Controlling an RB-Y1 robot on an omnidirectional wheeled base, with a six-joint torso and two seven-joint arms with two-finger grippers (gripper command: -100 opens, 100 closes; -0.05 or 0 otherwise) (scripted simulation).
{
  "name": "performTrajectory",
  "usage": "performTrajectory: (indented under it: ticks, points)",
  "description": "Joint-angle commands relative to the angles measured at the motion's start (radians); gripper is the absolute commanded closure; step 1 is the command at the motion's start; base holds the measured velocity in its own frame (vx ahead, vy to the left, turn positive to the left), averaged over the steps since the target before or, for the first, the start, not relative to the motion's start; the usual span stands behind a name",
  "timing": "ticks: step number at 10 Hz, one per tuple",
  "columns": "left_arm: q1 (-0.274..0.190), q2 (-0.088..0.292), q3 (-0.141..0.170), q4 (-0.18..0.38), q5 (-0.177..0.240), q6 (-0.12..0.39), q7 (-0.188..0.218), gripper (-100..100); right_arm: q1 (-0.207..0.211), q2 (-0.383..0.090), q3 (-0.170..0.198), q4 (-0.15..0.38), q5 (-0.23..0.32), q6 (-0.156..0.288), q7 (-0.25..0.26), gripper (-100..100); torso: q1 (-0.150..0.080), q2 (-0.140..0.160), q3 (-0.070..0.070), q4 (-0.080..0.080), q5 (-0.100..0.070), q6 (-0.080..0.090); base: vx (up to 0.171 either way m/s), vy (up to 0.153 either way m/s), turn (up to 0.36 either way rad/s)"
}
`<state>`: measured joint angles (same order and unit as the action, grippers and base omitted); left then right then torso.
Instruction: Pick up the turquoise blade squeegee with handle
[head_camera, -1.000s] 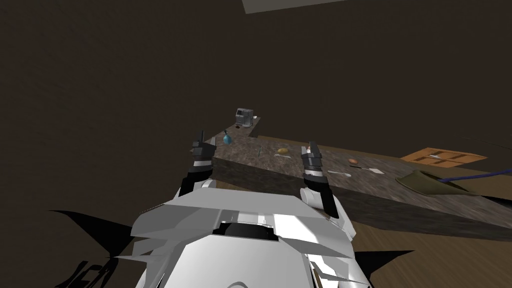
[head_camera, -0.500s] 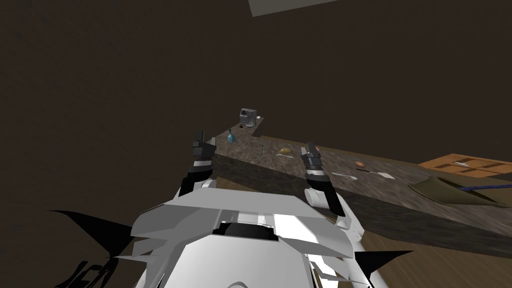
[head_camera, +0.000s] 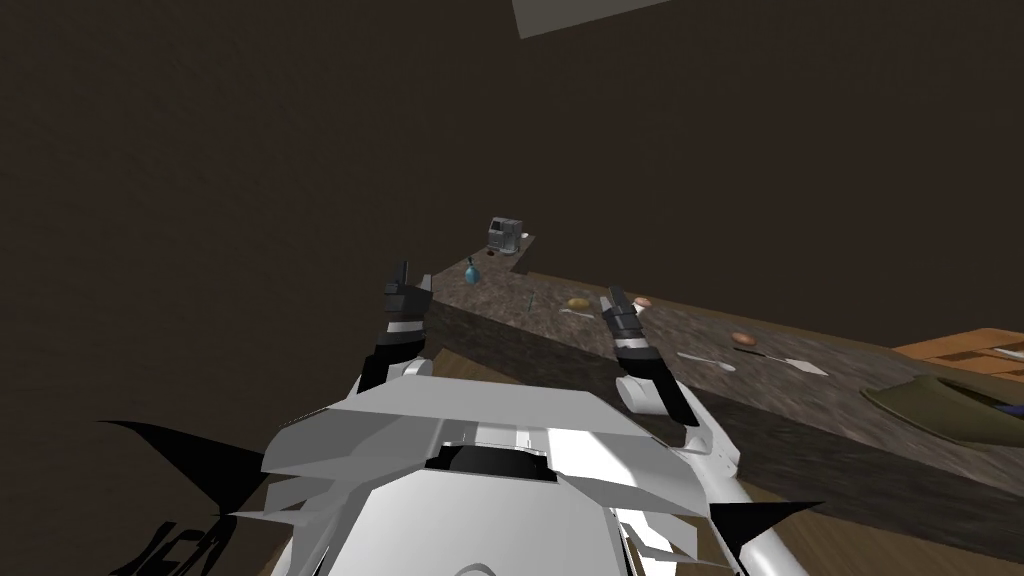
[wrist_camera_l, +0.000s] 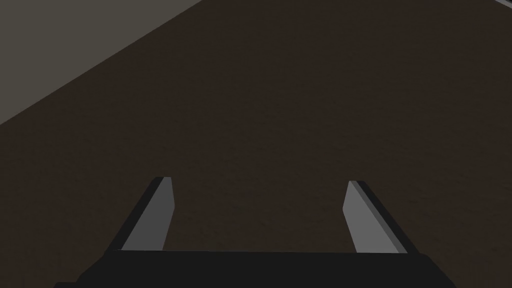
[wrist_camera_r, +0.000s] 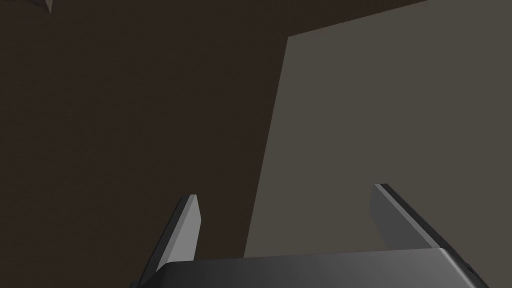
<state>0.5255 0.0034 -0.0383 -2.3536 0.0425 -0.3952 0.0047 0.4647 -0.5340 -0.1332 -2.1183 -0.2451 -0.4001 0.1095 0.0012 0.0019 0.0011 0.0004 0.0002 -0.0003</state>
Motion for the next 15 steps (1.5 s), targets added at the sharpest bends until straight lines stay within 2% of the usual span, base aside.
performTrajectory:
  ticks: [1, 2, 3, 6, 7, 8, 9, 10, 11, 12, 13, 14, 15]
  points:
    - [0.000, 0.000, 0.000, 0.000, 0.000, 0.000, 0.000, 0, 0.009, -0.031, 0.003, 0.006, -0.013, 0.001, 0.004, -100, 0.000, 0.000, 0.000, 0.000, 0.000, 0.000, -0.020, 0.025, 0.089]
    - [0.000, 0.000, 0.000, 0.000, 0.000, 0.000, 0.000, 0, 0.013, -0.071, 0.014, 0.031, -0.042, 0.007, 0.012, -100, 0.000, -0.001, 0.000, 0.000, 0.000, 0.001, -0.014, 0.043, 0.200]
    - [0.000, 0.000, 0.000, 0.000, 0.000, 0.000, 0.000, 0, 0.013, -0.083, 0.014, 0.031, -0.042, 0.007, 0.012, -100, 0.001, -0.001, -0.001, 0.000, 0.000, 0.000, -0.014, 0.033, 0.083]
    - [0.000, 0.000, 0.000, 0.000, 0.000, 0.000, 0.000, 0, 0.025, -0.175, 0.046, 0.083, -0.102, 0.022, 0.027, -100, 0.001, -0.002, -0.001, 0.000, 0.000, 0.001, -0.007, 0.045, 0.154]
    - [0.000, 0.000, 0.000, 0.000, 0.000, 0.000, 0.000, 0, 0.025, -0.192, 0.046, 0.083, -0.102, 0.022, 0.027, -100, 0.002, -0.002, -0.001, 0.000, 0.000, 0.000, -0.001, 0.048, 0.111]
    - [0.000, 0.000, 0.000, 0.000, 0.000, 0.000, 0.000, 0, 0.034, -0.232, 0.067, 0.110, -0.133, 0.030, 0.035, -100, 0.001, -0.002, -0.001, 0.000, 0.000, 0.001, -0.009, 0.063, 0.245]
    - [0.000, 0.000, 0.000, 0.000, 0.000, 0.000, 0.000, 0, 0.034, -0.249, 0.067, 0.110, -0.133, 0.030, 0.035, -100, 0.002, -0.002, -0.001, 0.000, 0.000, 0.000, -0.004, 0.046, 0.092]
    - [0.000, 0.000, 0.000, 0.000, 0.000, 0.000, 0.000, 0, 0.043, -0.285, 0.091, 0.139, -0.165, 0.039, 0.044, -100, 0.001, -0.002, -0.001, 0.000, 0.000, 0.001, 0.013, 0.061, 0.193]
    - [0.000, 0.000, 0.000, 0.000, 0.000, 0.000, 0.000, 0, 0.043, -0.307, 0.091, 0.139, -0.165, 0.039, 0.044, -100, 0.002, -0.003, -0.001, -0.001, 0.000, 0.000, 0.012, 0.055, 0.112]
    - [0.000, 0.000, 0.000, 0.000, 0.000, 0.000, 0.000, 0, 0.053, -0.340, 0.117, 0.168, -0.197, 0.047, 0.052, -100, 0.002, -0.003, -0.002, -0.001, 0.001, 0.001, 0.013, 0.073, 0.240]
    - [0.000, 0.000, 0.000, 0.000, 0.000, 0.000, 0.000, 0, 0.053, -0.368, 0.117, 0.168, -0.197, 0.047, 0.052, -100, 0.003, -0.003, -0.002, -0.001, 0.001, 0.000, 0.017, 0.048, 0.104]
    - [0.000, 0.000, 0.000, 0.000, 0.000, 0.000, 0.000, 0, 0.064, -0.400, 0.145, 0.199, -0.229, 0.056, 0.061, -100, 0.002, -0.003, -0.002, -0.001, 0.001, 0.001, 0.029, 0.059, 0.229]
    - [0.000, 0.000, 0.000, 0.000, 0.000, 0.000, 0.000, 0, 0.064, -0.429, 0.145, 0.199, -0.229, 0.056, 0.061, -100, 0.002, -0.004, -0.002, -0.001, 0.000, 0.000, 0.029, 0.049, 0.118]
